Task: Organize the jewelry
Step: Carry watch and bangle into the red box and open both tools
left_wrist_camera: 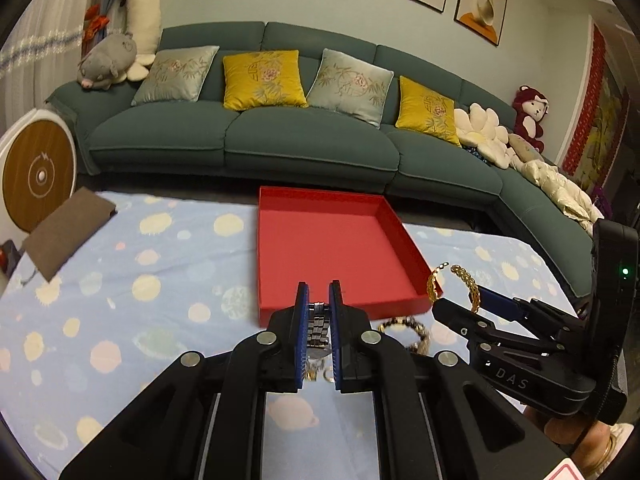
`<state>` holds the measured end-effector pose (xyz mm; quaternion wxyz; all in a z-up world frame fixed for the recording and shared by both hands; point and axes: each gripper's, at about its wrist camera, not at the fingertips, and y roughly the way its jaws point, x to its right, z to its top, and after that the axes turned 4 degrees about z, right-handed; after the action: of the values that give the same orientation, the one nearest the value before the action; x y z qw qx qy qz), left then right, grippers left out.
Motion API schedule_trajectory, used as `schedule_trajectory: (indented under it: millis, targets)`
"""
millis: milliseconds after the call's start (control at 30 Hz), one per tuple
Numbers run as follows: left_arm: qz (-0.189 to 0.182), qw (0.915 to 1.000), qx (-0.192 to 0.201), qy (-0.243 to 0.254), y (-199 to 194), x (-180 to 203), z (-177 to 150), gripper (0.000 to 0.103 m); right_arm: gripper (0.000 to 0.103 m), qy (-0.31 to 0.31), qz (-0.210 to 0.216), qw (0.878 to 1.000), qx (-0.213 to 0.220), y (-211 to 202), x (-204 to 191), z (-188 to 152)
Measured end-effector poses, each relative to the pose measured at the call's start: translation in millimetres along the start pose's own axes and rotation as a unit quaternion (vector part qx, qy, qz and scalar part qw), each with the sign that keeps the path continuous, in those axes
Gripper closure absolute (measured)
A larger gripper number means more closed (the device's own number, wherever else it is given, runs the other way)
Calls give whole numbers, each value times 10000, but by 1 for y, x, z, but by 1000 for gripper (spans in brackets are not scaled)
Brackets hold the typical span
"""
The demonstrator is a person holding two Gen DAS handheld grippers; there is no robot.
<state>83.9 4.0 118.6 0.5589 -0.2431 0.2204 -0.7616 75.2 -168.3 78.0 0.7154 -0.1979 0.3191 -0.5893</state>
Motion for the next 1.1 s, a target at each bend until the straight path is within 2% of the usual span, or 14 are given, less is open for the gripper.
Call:
schedule_trajectory:
  millis: [67,200,367,633,833,900,933,967,1033,1100]
  targets:
    - [62,9998,133,138,10,5,21,96,48,40,1,10000,37,9,7,18]
    - [165,9996,161,144,49,5,56,96,48,163,22,9999,6,38,22,55]
    - [262,9995,-120,97,118,3,80,96,48,408,15,9989,-240,93,44,83]
    - [495,9973,-532,75,200,0,90,96,47,631,-96,9959,-641,167,63,98]
    - [663,9956,-665,-36,232,-6,82,96,46,612,-95,9945,-850,198,68,99]
    - [658,9960,-560,-212,232,-11,81,89,45,583,-116,9949,-821,200,69,99]
    - [654,9961,-522,-286,230,-13,81,81,44,580,-108,9953,-767,197,69,98]
    - [680,9959,-492,-330,226,-15,82,68,43,573,-101,9959,-687,195,70,98]
    - [718,9960,-368,-393,213,-18,85,58,40,581,-95,9971,-474,182,72,97]
    - [686,9965,-242,-411,195,-23,87,53,37,624,-35,9976,-283,161,74,94]
